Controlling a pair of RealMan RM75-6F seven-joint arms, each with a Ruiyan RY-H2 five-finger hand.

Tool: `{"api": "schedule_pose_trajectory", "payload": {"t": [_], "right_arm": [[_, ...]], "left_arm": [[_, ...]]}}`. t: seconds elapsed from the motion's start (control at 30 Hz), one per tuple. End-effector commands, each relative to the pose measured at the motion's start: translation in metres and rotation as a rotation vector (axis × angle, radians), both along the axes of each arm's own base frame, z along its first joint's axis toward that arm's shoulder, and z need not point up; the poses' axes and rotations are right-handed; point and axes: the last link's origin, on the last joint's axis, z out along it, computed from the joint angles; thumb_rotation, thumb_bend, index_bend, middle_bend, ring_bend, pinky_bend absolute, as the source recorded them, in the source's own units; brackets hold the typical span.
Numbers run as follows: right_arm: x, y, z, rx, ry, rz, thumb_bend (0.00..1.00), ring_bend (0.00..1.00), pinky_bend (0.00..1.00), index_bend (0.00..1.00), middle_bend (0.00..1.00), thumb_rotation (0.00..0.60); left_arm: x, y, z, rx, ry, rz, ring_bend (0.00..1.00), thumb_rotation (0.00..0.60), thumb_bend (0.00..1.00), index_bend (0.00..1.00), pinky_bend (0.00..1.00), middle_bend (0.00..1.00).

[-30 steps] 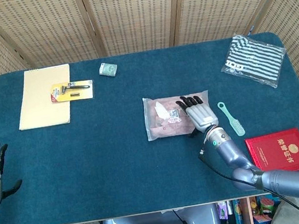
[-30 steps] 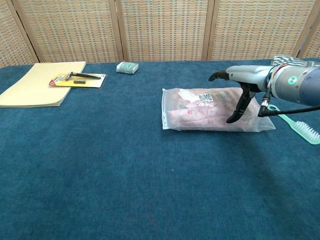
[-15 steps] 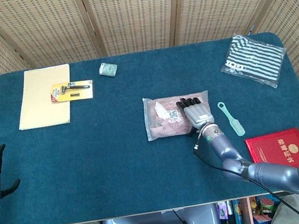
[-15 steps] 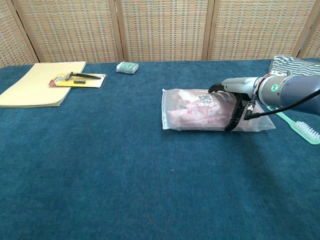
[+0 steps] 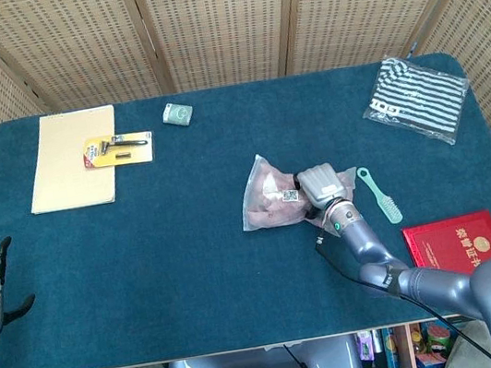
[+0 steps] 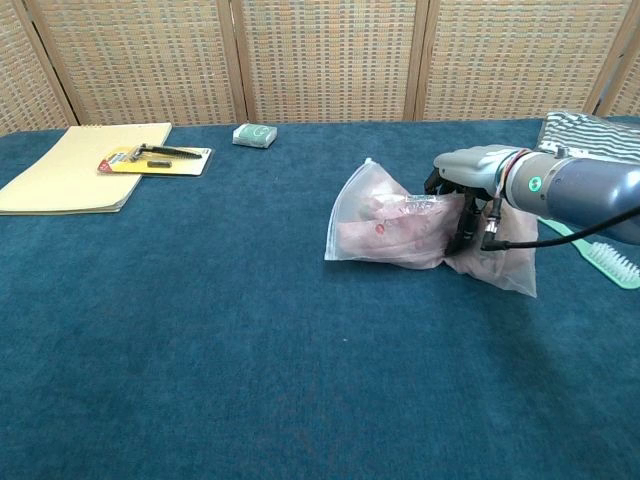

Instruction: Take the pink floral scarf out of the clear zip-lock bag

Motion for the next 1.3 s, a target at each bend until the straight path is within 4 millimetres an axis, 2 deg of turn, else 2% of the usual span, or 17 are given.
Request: {"api": "schedule_pose_trajectory", "payload": {"t": [0.03, 0.13, 0.3, 0.37, 0.47, 0.5, 0.57, 0.73, 0.87, 1.03, 1.3], "right_arm": [[0.002, 0.006, -0.003, -0.033, -0.031, 0.066, 0.36, 0.67, 0.79, 0.65, 0.73, 0.600], [0.006, 0.013, 0.001, -0.041, -0.075, 0.123, 0.42, 0.68, 0.79, 0.67, 0.75, 0.600], [0.018, 0.027, 0.012, -0.045, -0.165, 0.247, 0.43, 0.68, 0.79, 0.68, 0.75, 0.600], [0.028, 0.035, 0.018, -0.040, -0.220, 0.300, 0.44, 0.68, 0.79, 0.68, 0.75, 0.600], [0.057, 0.051, 0.020, -0.036, -0.299, 0.410, 0.45, 0.69, 0.79, 0.68, 0.75, 0.600], [0.071, 0.057, 0.016, -0.028, -0.313, 0.451, 0.45, 0.69, 0.79, 0.68, 0.75, 0.600], [0.084, 0.062, 0.009, -0.019, -0.313, 0.474, 0.46, 0.69, 0.79, 0.68, 0.75, 0.600], [0.114, 0.069, -0.015, 0.003, -0.309, 0.499, 0.46, 0.69, 0.79, 0.68, 0.75, 0.600], [0.130, 0.073, -0.037, 0.013, -0.313, 0.480, 0.47, 0.69, 0.79, 0.69, 0.75, 0.600], [0.140, 0.076, -0.055, 0.020, -0.319, 0.454, 0.47, 0.69, 0.79, 0.69, 0.76, 0.600], [0.137, 0.071, -0.067, 0.009, -0.302, 0.411, 0.47, 0.69, 0.79, 0.69, 0.76, 0.600]], "left_arm": [[0.000, 0.000, 0.000, 0.001, -0.001, -0.003, 0.00, 0.600, 0.22, 0.00, 0.00, 0.00], [0.001, 0.000, 0.000, 0.001, -0.006, -0.005, 0.00, 0.600, 0.22, 0.00, 0.00, 0.00], [0.005, 0.009, 0.000, -0.015, -0.018, -0.018, 0.00, 0.600, 0.23, 0.00, 0.00, 0.00], [0.010, 0.018, 0.001, -0.029, -0.011, -0.036, 0.00, 0.600, 0.23, 0.00, 0.00, 0.00], [0.024, 0.046, 0.001, -0.075, -0.003, -0.072, 0.00, 0.600, 0.23, 0.00, 0.00, 0.00], [0.034, 0.057, -0.002, -0.101, -0.005, -0.086, 0.00, 0.600, 0.23, 0.00, 0.00, 0.00], [0.047, 0.067, -0.007, -0.136, -0.038, -0.102, 0.00, 0.600, 0.23, 0.03, 0.00, 0.00], [0.081, 0.088, -0.031, -0.245, -0.203, -0.145, 0.00, 0.600, 0.23, 0.23, 0.00, 0.00], [0.100, 0.093, -0.050, -0.326, -0.273, -0.183, 0.00, 0.600, 0.23, 0.35, 0.00, 0.00], [0.116, 0.094, -0.062, -0.344, -0.308, -0.231, 0.00, 0.600, 0.23, 0.37, 0.00, 0.00], [0.126, 0.091, -0.070, -0.370, -0.336, -0.258, 0.00, 0.600, 0.23, 0.38, 0.00, 0.00]]}}
